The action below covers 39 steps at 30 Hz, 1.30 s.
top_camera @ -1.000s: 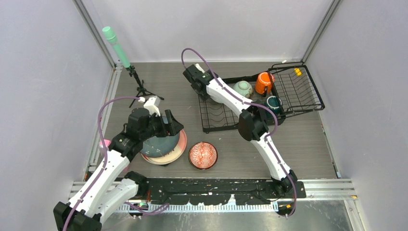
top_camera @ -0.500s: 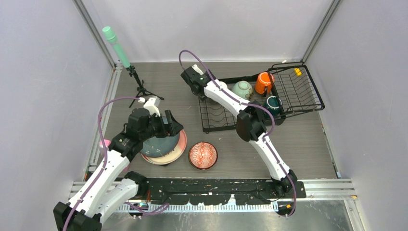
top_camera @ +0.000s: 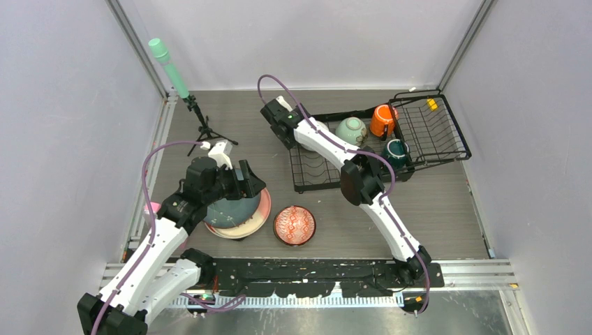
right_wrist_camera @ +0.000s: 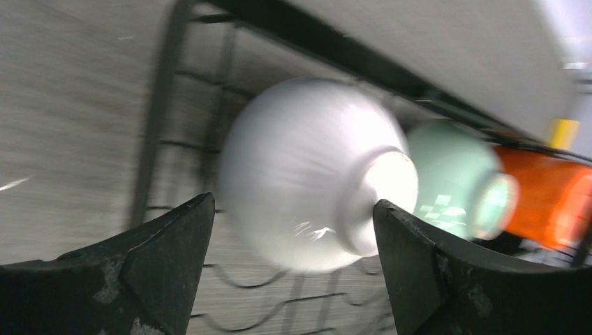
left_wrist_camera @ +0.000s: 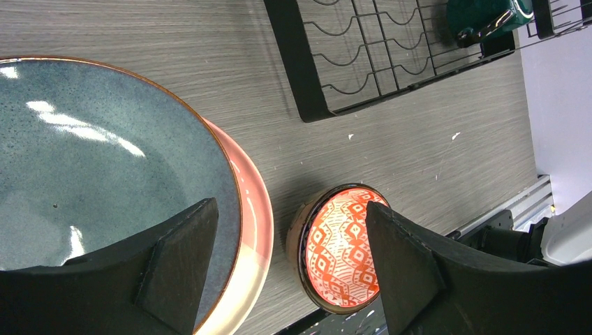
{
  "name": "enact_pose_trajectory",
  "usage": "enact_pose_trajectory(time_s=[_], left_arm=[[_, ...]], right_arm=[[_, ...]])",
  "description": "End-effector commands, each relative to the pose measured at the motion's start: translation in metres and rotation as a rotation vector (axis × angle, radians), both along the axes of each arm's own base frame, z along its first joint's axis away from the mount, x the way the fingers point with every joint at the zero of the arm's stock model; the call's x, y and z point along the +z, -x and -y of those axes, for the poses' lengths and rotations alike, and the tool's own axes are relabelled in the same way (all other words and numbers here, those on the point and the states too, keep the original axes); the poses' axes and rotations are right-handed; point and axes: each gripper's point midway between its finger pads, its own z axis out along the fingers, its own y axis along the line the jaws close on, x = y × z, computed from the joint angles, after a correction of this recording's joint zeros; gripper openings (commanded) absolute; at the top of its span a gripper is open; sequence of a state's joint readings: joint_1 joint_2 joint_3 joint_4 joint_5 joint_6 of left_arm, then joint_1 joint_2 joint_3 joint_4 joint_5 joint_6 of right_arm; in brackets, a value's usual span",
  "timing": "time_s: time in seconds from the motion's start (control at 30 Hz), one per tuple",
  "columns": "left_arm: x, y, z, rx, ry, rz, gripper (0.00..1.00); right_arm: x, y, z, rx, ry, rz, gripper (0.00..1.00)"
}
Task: Load the mixed dishes into the dish rack
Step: Turn the bowl upside down on the dish rack.
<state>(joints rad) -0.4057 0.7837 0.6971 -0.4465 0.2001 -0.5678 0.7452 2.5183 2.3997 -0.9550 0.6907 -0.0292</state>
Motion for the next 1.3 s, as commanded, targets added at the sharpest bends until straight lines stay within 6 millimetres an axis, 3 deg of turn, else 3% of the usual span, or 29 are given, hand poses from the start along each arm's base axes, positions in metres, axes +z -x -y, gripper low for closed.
enact_pose_trajectory(time_s=[0.0,0.13,0.27,0.3,0.33,0.4,0.43,0.47,0.6,0.63,0.67,0.7,0.73,0.77,0.8,0.83,0.87,0.9,0.93,1.27], left_arm=[[0.018,-0.003,0.002,-0.003,0.021,0.041,0.80],[0.018,-0.001,0.001,-0.007,0.009,0.033,0.80],[0.020,0.000,0.001,-0.009,0.006,0.039,0.81],[0.019,0.000,0.001,-0.012,0.005,0.037,0.81],[0.019,0.000,0.001,-0.016,0.004,0.037,0.81],[0.018,-0.001,0.002,-0.021,0.004,0.041,0.82],[0.019,-0.002,0.003,-0.022,0.006,0.043,0.82],[0.019,-0.003,0.003,-0.022,0.006,0.044,0.83],[0.021,-0.003,0.005,-0.038,0.005,0.050,0.87],[0.021,-0.003,0.004,-0.033,0.001,0.052,0.89],[0.021,-0.005,0.002,-0.025,-0.005,0.057,0.91],[0.022,-0.006,0.001,-0.016,-0.009,0.061,0.93],[0.022,-0.007,0.000,-0.008,-0.013,0.065,0.96],[0.023,-0.008,-0.001,-0.002,-0.013,0.071,0.99],[0.023,-0.009,-0.001,0.001,-0.009,0.074,0.99],[0.024,-0.011,0.000,0.005,-0.006,0.080,1.00],[0.026,-0.012,0.000,0.009,-0.004,0.085,1.00],[0.026,-0.013,-0.001,0.014,-0.005,0.083,1.00],[0.025,-0.014,-0.002,0.023,-0.008,0.079,1.00],[0.025,-0.018,-0.010,0.077,-0.016,0.103,1.00]], right_arm=[[-0.065,0.026,-0.024,0.016,-0.134,-0.203,0.89],[-0.059,0.029,-0.025,0.020,-0.146,-0.210,0.89],[-0.028,0.027,-0.025,0.009,-0.187,-0.165,0.90],[-0.004,0.024,-0.030,0.021,-0.242,-0.128,0.90],[0.004,0.025,-0.031,0.026,-0.262,-0.119,0.90],[0.056,0.022,-0.033,0.039,-0.365,-0.045,0.90],[0.067,0.023,-0.033,0.042,-0.396,-0.036,0.90],[0.090,0.026,-0.033,0.055,-0.443,-0.008,0.90],[0.129,0.045,-0.030,0.077,-0.575,0.015,0.90],[0.117,0.054,-0.025,0.068,-0.570,-0.012,0.90],[0.138,0.059,-0.025,0.065,-0.633,0.022,0.90],[0.123,0.069,-0.018,0.048,-0.624,-0.009,0.90],[0.143,0.074,-0.018,0.052,-0.690,0.024,0.90],[0.126,0.084,-0.013,0.038,-0.682,-0.010,0.89],[0.144,0.091,-0.013,0.038,-0.748,0.014,0.89],[0.131,0.100,-0.008,0.024,-0.747,-0.014,0.89],[0.144,0.107,-0.008,0.024,-0.806,0.002,0.89],[0.131,0.116,-0.002,0.006,-0.803,-0.021,0.88],[0.143,0.121,-0.001,0.000,-0.858,0.004,0.88],[0.119,0.169,0.028,-0.097,-0.981,-0.021,0.87]])
